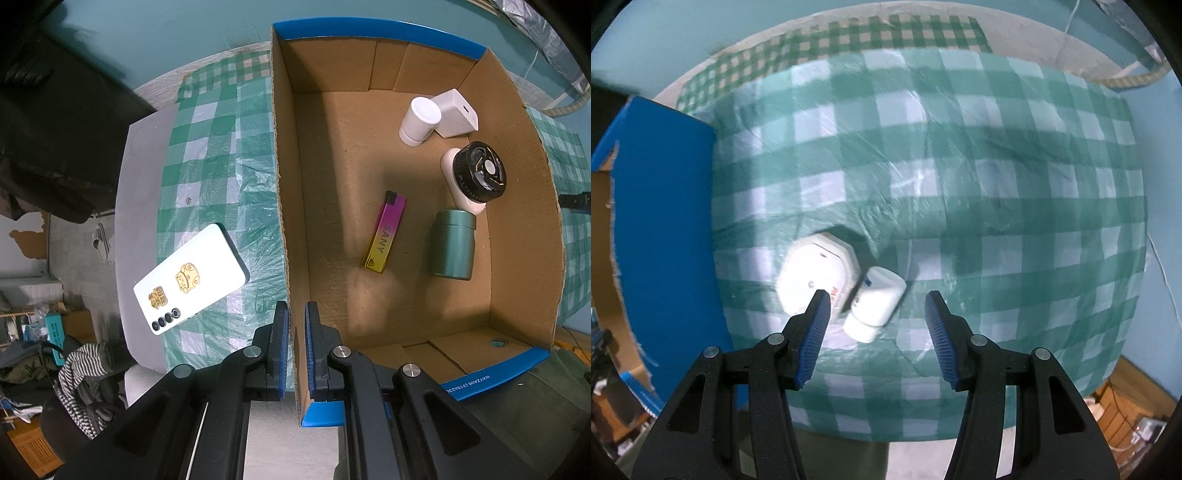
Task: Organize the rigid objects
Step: 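Move the right tool to the blue-labelled pill bottle and grasp it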
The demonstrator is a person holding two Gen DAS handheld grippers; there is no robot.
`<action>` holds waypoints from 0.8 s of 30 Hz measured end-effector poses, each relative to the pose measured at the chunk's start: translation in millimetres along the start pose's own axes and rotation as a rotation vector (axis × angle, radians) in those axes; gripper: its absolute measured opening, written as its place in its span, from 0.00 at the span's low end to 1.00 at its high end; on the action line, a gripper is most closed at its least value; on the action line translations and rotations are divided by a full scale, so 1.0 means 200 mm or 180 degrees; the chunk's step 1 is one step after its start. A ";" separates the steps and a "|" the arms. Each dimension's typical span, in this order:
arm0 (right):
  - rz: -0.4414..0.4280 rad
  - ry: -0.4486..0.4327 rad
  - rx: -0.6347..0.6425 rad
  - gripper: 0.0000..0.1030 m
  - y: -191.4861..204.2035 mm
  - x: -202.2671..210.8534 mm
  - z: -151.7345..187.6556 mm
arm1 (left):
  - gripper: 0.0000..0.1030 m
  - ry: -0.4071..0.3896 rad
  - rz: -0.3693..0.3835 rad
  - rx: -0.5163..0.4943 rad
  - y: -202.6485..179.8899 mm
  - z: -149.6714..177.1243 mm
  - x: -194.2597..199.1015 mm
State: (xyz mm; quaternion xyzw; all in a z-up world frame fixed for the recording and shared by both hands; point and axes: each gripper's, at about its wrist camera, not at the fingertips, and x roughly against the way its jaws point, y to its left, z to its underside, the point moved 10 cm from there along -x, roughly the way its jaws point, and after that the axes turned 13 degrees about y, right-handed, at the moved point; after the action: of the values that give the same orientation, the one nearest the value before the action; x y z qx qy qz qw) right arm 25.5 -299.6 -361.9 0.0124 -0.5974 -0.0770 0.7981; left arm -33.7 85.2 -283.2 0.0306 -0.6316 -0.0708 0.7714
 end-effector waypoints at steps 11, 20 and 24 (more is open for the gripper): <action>0.0107 0.0141 -0.0047 0.52 -0.02 -0.09 0.01 | 0.08 -0.0003 0.0007 0.0003 0.00 0.00 0.00; 0.0156 0.0116 -0.0125 0.57 -0.06 -0.11 -0.03 | 0.08 -0.0003 0.0010 0.0005 0.00 0.00 0.00; 0.0110 0.0147 -0.0186 0.57 -0.11 -0.14 -0.01 | 0.08 0.0001 0.0006 0.0003 0.00 0.00 0.00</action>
State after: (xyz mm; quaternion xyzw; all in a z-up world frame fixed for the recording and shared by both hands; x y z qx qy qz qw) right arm 17.1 -317.1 -392.2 -0.0194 -0.5764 -0.0804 0.8130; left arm -33.4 84.9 -283.1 0.0303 -0.6316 -0.0698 0.7715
